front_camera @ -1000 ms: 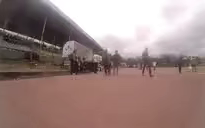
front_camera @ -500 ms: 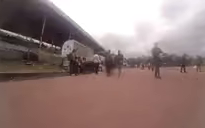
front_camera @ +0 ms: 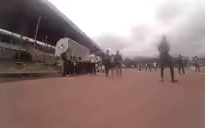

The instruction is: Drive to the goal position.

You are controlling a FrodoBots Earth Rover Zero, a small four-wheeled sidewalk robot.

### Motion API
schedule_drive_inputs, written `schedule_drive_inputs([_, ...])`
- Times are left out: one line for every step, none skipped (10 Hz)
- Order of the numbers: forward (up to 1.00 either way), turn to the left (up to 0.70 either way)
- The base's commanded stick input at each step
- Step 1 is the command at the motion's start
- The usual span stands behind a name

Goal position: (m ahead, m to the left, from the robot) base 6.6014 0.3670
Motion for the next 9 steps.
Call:
schedule_drive_inputs([1.00, -0.27])
schedule_drive_inputs([1.00, -0.27])
schedule_drive_inputs([1.00, -0.18])
schedule_drive_inputs([1.00, 0.00])
schedule_drive_inputs([1.00, 0.00])
schedule_drive_inputs([1.00, 0.00])
schedule_drive_inputs([1.00, 0.00])
schedule_drive_inputs([1.00, 0.00])
schedule_drive_inputs([1.00, 0.00])
